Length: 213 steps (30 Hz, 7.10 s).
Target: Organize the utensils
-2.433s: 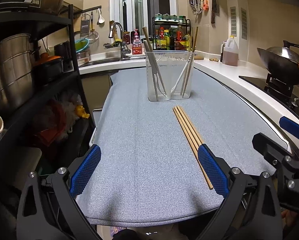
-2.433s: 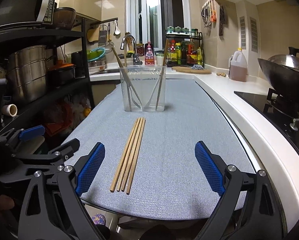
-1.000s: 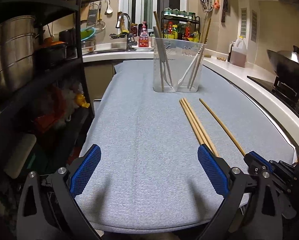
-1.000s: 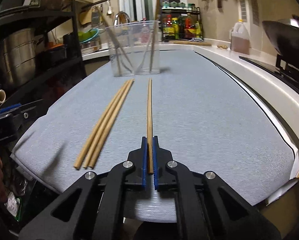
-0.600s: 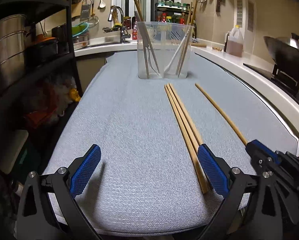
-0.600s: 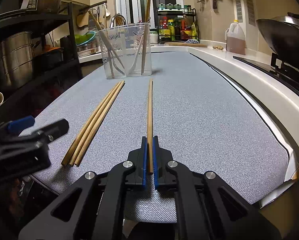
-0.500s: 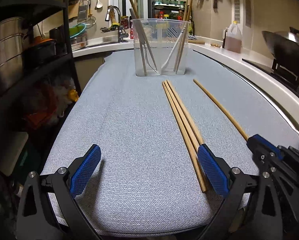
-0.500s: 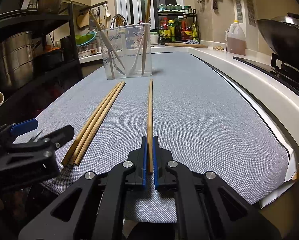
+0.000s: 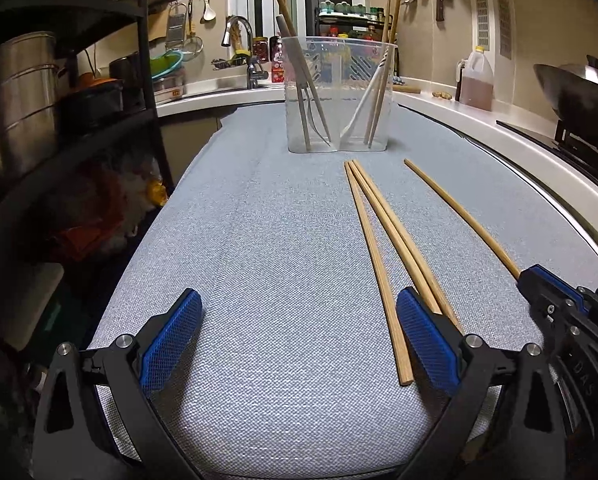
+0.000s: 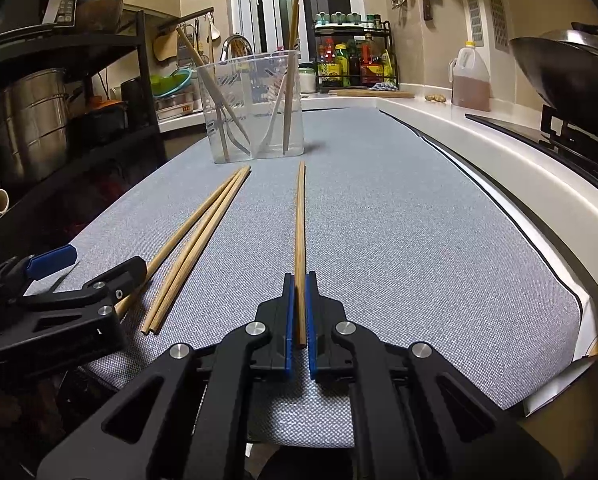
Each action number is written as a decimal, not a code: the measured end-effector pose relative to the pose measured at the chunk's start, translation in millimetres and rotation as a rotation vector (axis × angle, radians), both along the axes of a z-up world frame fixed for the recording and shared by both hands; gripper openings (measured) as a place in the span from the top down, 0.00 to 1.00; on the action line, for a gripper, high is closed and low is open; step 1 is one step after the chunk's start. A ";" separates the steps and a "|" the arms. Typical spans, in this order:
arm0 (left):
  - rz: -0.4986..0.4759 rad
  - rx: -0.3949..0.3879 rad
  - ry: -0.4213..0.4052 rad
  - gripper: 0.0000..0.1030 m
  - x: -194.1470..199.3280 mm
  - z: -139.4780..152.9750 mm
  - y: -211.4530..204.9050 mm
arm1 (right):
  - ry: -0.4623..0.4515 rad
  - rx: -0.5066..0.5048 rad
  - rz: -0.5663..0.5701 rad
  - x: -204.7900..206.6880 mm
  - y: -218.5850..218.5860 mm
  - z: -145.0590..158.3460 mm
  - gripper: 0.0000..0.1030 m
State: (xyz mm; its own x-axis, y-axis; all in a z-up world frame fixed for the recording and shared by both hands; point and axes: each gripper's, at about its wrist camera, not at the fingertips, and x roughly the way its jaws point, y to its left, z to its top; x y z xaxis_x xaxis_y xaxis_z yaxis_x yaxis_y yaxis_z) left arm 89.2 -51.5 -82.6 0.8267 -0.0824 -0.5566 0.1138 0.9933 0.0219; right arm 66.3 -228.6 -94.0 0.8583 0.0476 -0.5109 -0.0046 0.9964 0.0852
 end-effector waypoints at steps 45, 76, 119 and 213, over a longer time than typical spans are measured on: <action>-0.299 -0.037 -0.279 0.94 -19.2 96.2 -7.2 | -0.137 -0.019 0.031 -0.8 0.6 92.0 0.95; -0.314 -0.087 -0.202 0.94 72.6 194.7 13.5 | -0.201 -0.017 0.097 76.7 -4.6 199.8 0.95; -0.315 -0.100 -0.270 0.94 204.1 270.6 -6.5 | -0.301 -0.003 0.121 200.6 5.1 305.0 0.95; 0.165 -0.002 0.054 0.08 2.3 62.9 85.2 | 0.152 -0.038 0.007 46.7 58.6 16.9 0.37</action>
